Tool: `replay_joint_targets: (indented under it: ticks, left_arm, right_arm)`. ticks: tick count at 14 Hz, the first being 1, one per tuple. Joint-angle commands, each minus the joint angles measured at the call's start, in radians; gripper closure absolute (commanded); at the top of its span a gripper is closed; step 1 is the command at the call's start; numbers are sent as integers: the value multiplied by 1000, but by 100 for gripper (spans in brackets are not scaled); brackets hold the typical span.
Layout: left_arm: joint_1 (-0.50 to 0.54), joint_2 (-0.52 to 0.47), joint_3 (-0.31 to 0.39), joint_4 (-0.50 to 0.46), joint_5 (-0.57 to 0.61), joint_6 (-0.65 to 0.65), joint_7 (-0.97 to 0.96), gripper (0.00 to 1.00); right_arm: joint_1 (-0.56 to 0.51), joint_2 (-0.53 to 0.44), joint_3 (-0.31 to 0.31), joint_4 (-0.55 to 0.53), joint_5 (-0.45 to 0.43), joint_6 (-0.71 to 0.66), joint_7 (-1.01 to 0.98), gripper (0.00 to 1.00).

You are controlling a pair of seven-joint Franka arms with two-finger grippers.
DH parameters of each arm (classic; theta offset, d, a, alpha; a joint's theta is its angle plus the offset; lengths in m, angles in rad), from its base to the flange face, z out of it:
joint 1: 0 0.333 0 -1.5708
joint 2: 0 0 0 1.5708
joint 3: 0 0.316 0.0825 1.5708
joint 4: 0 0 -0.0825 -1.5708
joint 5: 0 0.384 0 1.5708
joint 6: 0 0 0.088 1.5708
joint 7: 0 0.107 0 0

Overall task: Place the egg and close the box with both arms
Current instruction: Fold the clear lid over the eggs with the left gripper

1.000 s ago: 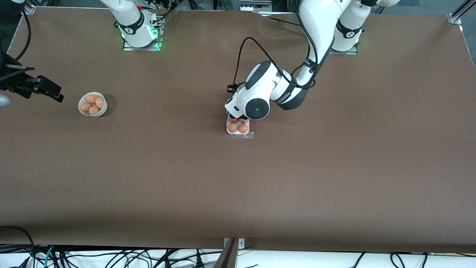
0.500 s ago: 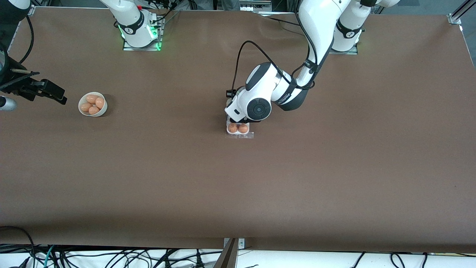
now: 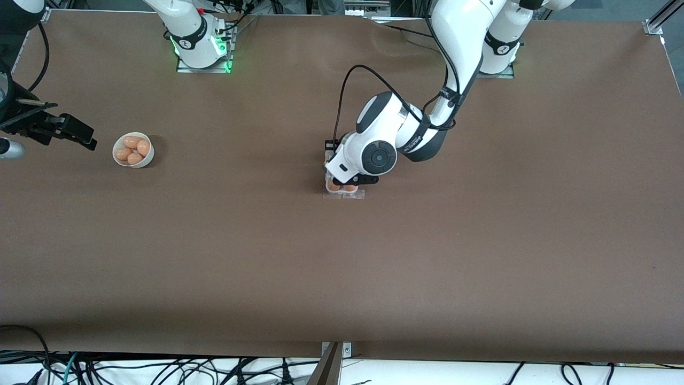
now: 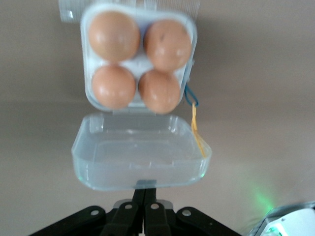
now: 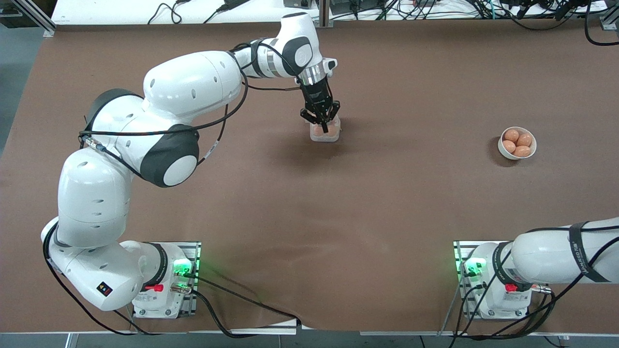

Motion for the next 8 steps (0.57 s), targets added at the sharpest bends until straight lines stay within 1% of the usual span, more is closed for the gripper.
replay_joint_targets:
  ticks: [1,3,4,5,6,7,8]
  left_arm:
    - [-2,17,26,71,37,4,-9,94]
    - [-2,19,46,89,55,4,-9,91]
    - [-2,17,52,94,60,5,-9,87]
    - [-2,16,66,94,60,4,-9,80]
    - [-2,14,84,97,60,4,-9,46]
    - [-2,13,110,109,61,2,-3,18]
    - [-2,11,143,127,61,1,-2,0]
  right_arm:
    - [-2,-4,3,4,13,2,-4,0]
    - [-2,-5,3,4,13,2,-4,0]
    - [-4,-5,3,4,13,2,-4,0]
    - [-2,-4,3,4,13,2,-4,0]
    - [-2,-5,3,4,13,2,-4,0]
    - [-2,-4,3,4,13,2,-4,0]
    - [-2,-4,3,4,13,1,-4,0]
